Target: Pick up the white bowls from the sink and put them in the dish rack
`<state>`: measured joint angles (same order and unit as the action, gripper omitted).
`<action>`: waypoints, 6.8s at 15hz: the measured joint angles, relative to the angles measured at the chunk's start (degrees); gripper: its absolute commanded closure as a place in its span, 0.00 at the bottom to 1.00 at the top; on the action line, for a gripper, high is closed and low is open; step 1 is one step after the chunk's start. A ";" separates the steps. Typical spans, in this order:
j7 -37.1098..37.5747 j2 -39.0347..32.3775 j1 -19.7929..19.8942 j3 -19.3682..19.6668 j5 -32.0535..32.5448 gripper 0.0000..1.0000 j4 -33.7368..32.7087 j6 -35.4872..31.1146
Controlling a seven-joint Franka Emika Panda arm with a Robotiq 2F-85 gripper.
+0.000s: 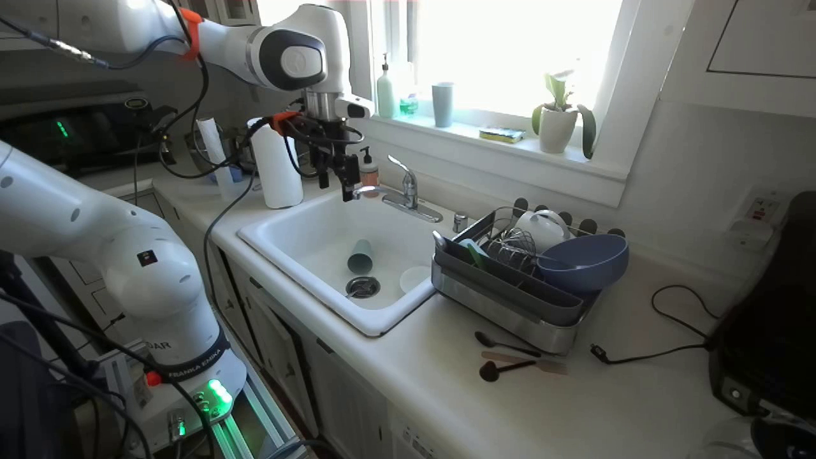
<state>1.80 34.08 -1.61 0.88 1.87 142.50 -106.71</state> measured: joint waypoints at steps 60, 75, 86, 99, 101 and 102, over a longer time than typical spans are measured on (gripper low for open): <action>0.00 -0.97 0.02 -0.21 0.93 0.00 0.01 -2.74; -1.17 -34.01 0.69 -1.40 18.31 0.00 1.31 -47.53; 11.49 -46.86 0.38 3.66 42.02 0.00 -1.71 -59.93; 7.85 -58.19 -0.18 4.24 46.19 0.00 -7.34 -67.82; 7.87 -60.92 -1.00 5.42 47.33 0.00 -9.33 -69.04; 7.92 -62.17 -1.89 6.43 47.83 0.00 -10.44 -69.56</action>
<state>9.73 -28.09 -3.50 7.31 49.69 132.07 -176.27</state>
